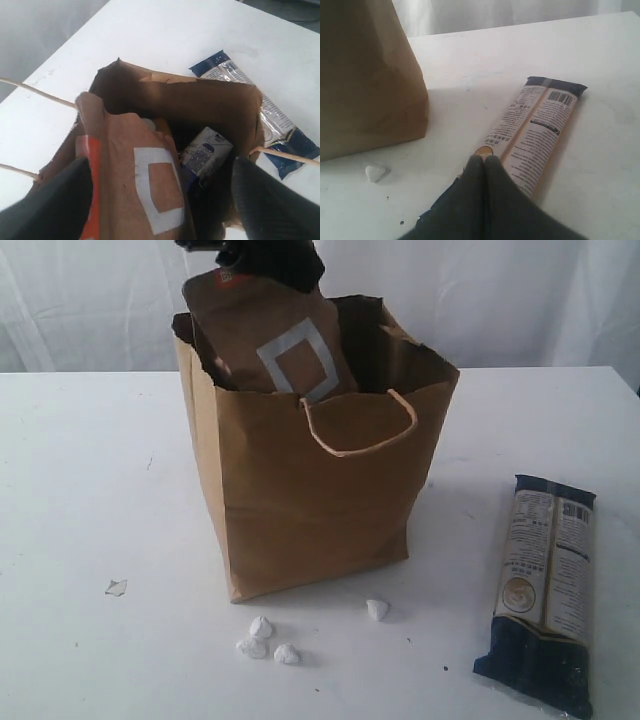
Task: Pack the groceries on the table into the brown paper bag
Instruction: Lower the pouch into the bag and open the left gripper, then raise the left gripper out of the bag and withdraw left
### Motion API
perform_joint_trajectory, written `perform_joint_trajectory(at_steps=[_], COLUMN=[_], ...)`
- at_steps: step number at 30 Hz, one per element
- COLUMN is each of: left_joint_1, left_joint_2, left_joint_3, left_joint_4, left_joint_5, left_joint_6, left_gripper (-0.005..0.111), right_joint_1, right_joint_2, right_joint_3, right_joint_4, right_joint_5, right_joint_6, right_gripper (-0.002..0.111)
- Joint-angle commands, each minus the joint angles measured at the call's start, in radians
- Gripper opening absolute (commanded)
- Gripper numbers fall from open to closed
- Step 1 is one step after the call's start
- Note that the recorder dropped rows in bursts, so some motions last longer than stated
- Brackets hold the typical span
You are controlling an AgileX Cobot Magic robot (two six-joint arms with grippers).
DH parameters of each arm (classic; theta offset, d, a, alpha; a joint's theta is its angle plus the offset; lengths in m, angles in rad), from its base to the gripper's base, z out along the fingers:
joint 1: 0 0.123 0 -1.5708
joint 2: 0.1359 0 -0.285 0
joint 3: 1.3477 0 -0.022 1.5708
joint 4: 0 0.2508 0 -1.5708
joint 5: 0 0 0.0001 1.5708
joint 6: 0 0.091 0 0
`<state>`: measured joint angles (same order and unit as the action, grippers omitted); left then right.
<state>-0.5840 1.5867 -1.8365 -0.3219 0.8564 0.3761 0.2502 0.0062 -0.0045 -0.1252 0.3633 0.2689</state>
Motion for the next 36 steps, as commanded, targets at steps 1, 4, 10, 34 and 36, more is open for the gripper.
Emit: perform_joint_trajectory(at_steps=[1, 4, 10, 34, 36], left_joint_1=[-0.008, -0.008, -0.008, -0.008, -0.008], left_joint_2=[-0.061, -0.106, -0.214, -0.818, -0.863], left_joint_3=[-0.002, -0.002, -0.002, 0.724, 0.801], left_joint_4=[-0.027, -0.027, -0.017, -0.109, -0.140], left_joint_5=[0.048, 0.109, 0.148, -0.260, -0.283], left_joint_6=[-0.015, -0.021, -0.039, -0.070, -0.070], left_gripper=[0.076, 0.061, 0.025, 0.000, 0.000], right_joint_1=[-0.006, -0.006, -0.006, -0.006, -0.006], right_joint_2=[-0.006, -0.006, -0.006, -0.006, -0.006], right_joint_3=[0.004, 0.004, 0.004, 0.004, 0.004], right_joint_4=[-0.003, -0.003, -0.003, -0.003, -0.003], right_joint_5=[-0.013, -0.013, -0.013, -0.013, -0.013], right_joint_6=[-0.004, -0.004, -0.004, -0.004, -0.004], right_gripper=[0.000, 0.000, 0.000, 0.000, 0.000])
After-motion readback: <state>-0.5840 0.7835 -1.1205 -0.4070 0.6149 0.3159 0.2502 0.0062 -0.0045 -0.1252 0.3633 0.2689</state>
